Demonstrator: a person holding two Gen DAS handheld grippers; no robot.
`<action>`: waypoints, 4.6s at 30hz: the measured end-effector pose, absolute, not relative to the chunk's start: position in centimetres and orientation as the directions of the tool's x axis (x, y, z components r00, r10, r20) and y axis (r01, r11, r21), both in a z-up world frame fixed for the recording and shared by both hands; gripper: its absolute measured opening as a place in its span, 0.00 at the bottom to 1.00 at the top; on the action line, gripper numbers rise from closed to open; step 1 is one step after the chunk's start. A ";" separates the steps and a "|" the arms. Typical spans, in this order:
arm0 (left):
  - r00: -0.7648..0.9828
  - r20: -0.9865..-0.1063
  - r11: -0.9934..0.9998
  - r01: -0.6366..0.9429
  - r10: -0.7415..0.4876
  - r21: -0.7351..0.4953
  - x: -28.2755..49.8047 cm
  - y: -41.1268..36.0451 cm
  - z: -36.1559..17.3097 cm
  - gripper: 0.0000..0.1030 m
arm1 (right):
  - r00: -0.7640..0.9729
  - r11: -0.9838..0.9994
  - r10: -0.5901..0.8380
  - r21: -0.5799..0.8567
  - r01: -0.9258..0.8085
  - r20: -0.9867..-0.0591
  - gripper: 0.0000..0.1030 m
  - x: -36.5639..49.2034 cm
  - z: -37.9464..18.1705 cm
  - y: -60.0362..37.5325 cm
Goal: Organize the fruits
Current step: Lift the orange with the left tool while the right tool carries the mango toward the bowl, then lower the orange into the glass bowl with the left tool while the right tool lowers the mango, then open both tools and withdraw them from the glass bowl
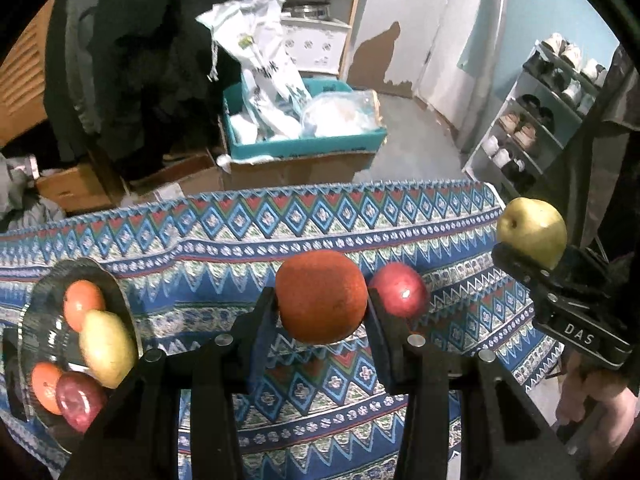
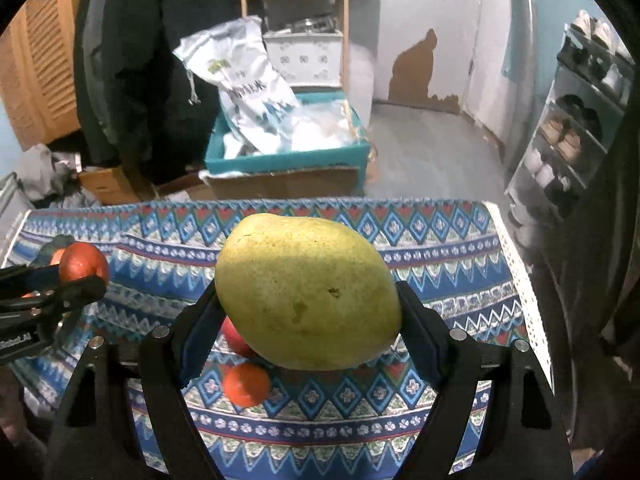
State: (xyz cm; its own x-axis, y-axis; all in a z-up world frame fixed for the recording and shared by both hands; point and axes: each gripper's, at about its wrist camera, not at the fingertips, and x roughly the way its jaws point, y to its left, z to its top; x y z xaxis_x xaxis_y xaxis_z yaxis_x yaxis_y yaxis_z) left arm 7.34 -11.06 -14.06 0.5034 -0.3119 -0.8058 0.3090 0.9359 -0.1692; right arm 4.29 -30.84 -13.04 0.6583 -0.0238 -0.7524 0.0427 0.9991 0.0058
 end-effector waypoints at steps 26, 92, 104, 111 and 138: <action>0.615 -0.740 0.962 0.202 -0.272 -0.186 6.0 -3.9 -9.8 0.43 | 0.732 0.994 0.085 0.012 -0.105 -0.676 0.79 4.4 -7.8 -23.3; 0.542 -0.838 0.943 -0.307 0.059 -0.132 4.0 21.4 -17.9 0.43 | 0.379 0.829 0.382 0.132 -0.543 -0.843 0.79 11.6 -18.7 6.2; 0.532 -0.844 0.938 -0.320 0.065 -0.129 4.1 22.2 -18.1 0.43 | 0.295 0.809 0.384 0.165 -0.564 -0.875 0.80 11.6 -20.6 7.8; 0.533 -0.844 0.942 -0.310 0.058 -0.131 4.2 21.9 -18.2 0.43 | 0.344 0.824 0.419 0.194 -0.532 -0.840 0.80 12.2 -18.6 6.4; 0.514 -0.858 0.967 -0.218 0.002 -0.129 6.4 16.5 -18.6 0.64 | 0.430 0.908 0.344 0.179 -0.379 -0.835 0.80 12.7 -16.0 -2.1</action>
